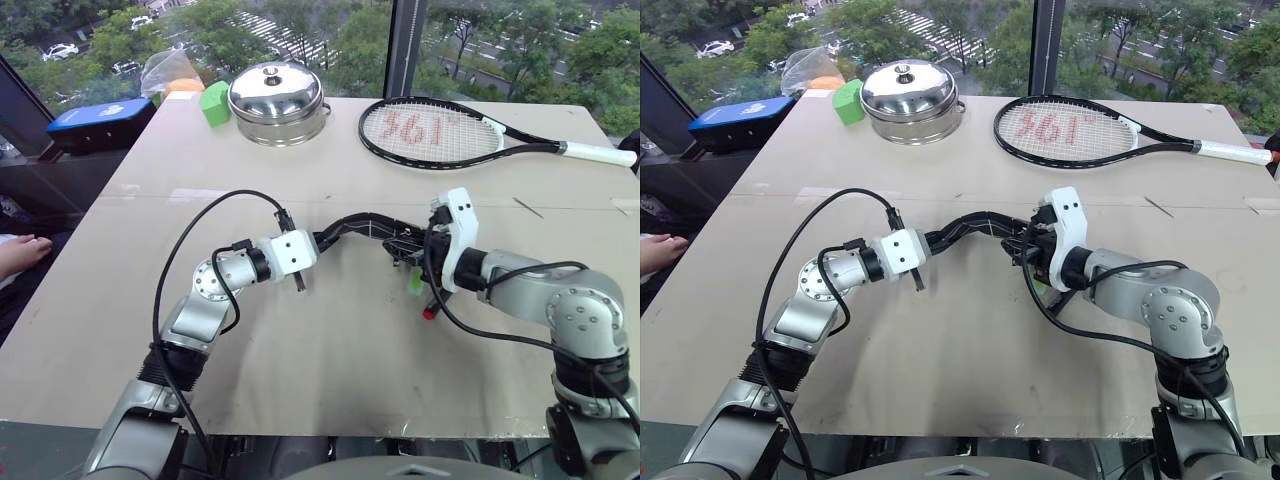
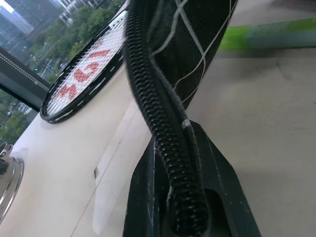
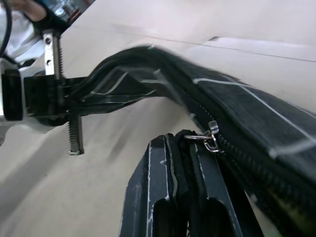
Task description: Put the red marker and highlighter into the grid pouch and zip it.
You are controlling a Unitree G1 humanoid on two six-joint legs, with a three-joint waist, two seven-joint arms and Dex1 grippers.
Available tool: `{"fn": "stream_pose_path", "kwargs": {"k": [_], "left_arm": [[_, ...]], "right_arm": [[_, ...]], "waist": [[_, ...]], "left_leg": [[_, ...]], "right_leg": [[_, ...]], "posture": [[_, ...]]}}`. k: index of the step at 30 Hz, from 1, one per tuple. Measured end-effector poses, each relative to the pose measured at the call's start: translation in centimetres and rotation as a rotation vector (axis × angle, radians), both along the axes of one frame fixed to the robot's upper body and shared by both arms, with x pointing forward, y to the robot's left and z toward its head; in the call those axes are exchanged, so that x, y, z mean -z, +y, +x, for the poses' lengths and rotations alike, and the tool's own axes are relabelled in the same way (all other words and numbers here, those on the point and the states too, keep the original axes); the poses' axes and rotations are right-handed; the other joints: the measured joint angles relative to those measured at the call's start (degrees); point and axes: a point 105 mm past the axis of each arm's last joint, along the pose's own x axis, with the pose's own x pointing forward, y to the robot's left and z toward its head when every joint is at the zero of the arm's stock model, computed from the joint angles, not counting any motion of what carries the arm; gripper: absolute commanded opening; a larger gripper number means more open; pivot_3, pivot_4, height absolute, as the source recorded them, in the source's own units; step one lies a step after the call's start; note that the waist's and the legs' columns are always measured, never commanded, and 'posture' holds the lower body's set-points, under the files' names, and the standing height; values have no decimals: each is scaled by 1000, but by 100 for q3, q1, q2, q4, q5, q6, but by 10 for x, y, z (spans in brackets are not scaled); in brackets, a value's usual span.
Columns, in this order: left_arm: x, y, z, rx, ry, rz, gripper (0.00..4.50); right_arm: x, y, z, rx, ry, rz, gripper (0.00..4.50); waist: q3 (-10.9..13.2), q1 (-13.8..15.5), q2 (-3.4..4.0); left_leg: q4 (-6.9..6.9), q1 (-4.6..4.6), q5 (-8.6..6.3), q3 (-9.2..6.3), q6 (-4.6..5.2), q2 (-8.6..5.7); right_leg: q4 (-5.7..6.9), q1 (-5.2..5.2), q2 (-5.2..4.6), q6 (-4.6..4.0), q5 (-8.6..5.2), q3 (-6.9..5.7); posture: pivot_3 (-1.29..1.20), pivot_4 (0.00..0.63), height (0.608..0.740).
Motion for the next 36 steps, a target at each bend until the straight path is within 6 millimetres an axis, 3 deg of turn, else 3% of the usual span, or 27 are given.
{"fn": "stream_pose_path", "kwargs": {"k": [6, 13, 19, 25, 36], "left_arm": [[4, 11, -11, 36, 3, 83, 0], [5, 11, -15, 74, 0, 115, 0], [2, 8, -14, 76, -2, 113, 0], [2, -2, -16, 104, -1, 112, 0], [0, -10, -15, 114, -6, 113, 0]], "right_arm": [[3, -13, 3, 5, 11, -40, 67], [6, -11, 0, -28, 36, -32, 67], [6, -6, -9, -91, 71, -5, 67], [2, 12, -15, -154, 104, 83, 67], [0, 15, -11, -124, 142, 143, 67]], "waist": [[1, -7, 1], [1, -3, 1], [1, -4, 1], [1, -7, 2], [2, -6, 2]], "left_leg": [[-1, 1, 0, 0, 0, 3], [-1, 0, 0, 1, 0, 3], [-1, 0, 0, 0, 0, 4], [-1, 0, 0, 0, 0, 4], [-2, 0, 0, 0, 0, 4]], "right_leg": [[0, -2, -1, -1, 0, 0], [0, -2, -2, -1, 0, 0], [1, -2, -1, -1, 0, -1], [1, -2, -1, -1, 0, -1], [1, -2, -1, -1, 0, -1]], "posture": [[0, 150, 740], [0, 150, 740], [0, 150, 740], [0, 150, 740], [0, 150, 740]]}}
